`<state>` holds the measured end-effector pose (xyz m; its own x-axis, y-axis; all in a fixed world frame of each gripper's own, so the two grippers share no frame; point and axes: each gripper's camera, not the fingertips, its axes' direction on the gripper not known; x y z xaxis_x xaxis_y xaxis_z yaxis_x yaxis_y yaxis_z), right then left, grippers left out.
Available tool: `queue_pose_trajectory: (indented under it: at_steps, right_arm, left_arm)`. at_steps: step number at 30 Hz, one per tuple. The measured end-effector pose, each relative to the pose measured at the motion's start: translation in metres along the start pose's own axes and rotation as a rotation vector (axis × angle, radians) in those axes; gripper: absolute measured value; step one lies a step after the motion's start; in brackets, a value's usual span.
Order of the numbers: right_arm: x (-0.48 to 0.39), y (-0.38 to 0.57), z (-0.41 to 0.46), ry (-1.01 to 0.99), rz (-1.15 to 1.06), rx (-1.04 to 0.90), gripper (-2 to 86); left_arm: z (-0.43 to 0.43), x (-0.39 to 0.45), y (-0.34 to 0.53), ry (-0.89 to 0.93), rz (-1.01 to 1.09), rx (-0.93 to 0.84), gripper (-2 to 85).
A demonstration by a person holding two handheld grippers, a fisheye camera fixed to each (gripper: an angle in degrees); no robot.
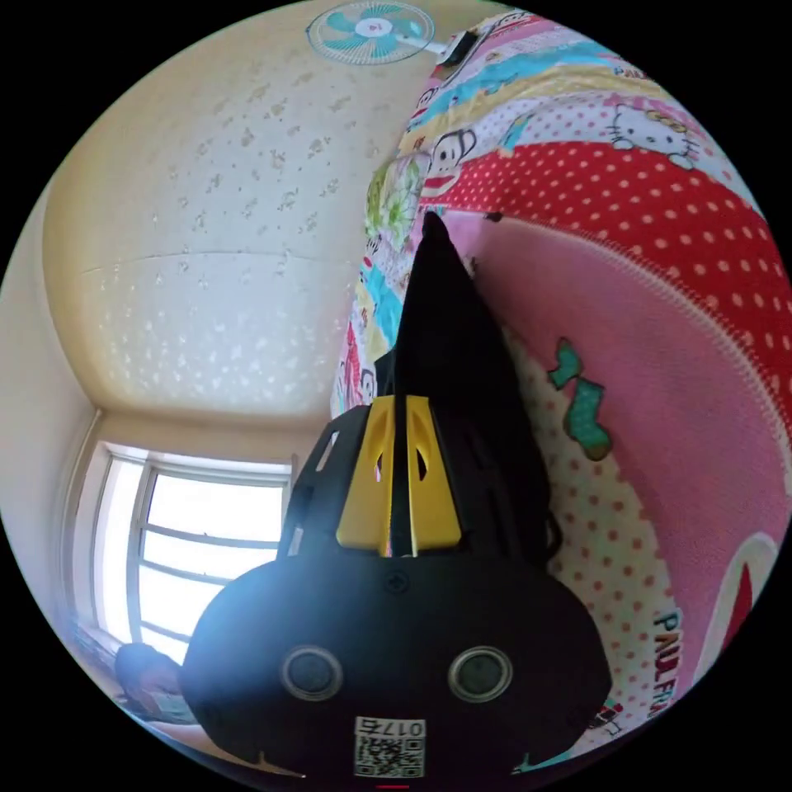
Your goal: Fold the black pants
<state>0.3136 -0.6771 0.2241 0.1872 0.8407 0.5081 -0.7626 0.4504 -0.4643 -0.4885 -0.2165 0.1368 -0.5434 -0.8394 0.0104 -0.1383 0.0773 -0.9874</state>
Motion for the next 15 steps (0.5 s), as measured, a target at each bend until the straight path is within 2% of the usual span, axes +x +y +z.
queue_pose_trajectory:
  at_steps: [3, 6, 8, 10, 11, 13, 15]
  right_arm:
    - [-0.021, 0.007, 0.070, -0.118, -0.088, -0.192, 3.1]
    - [-0.028, 0.028, 0.118, -0.333, -0.147, -0.303, 2.6]
    - [-0.028, 0.039, 0.136, -0.267, -0.177, -0.451, 3.1]
    - [-0.027, 0.063, 0.137, -0.071, -0.298, -0.672, 5.1]
    - [-0.027, 0.072, 0.133, -0.036, -0.334, -0.723, 5.7]
    - [-0.019, 0.117, 0.096, 0.040, -0.429, -0.884, 7.1]
    - [-0.012, 0.159, 0.053, 0.061, -0.473, -0.952, 7.7]
  left_arm:
    - [-0.017, -0.013, 0.001, 0.126, -0.090, 0.052, 1.7]
    - [-0.035, -0.008, 0.002, 0.078, -0.100, 0.104, 2.9]
    - [-0.046, -0.001, 0.004, 0.001, -0.100, 0.134, 3.9]
    - [-0.060, 0.008, 0.010, -0.097, -0.102, 0.164, 4.8]
    - [-0.069, 0.015, 0.015, -0.176, -0.095, 0.180, 5.1]
    - [-0.080, 0.028, 0.024, -0.298, -0.074, 0.196, 6.6]
    - [-0.079, 0.055, 0.027, -0.432, -0.003, 0.186, 7.9]
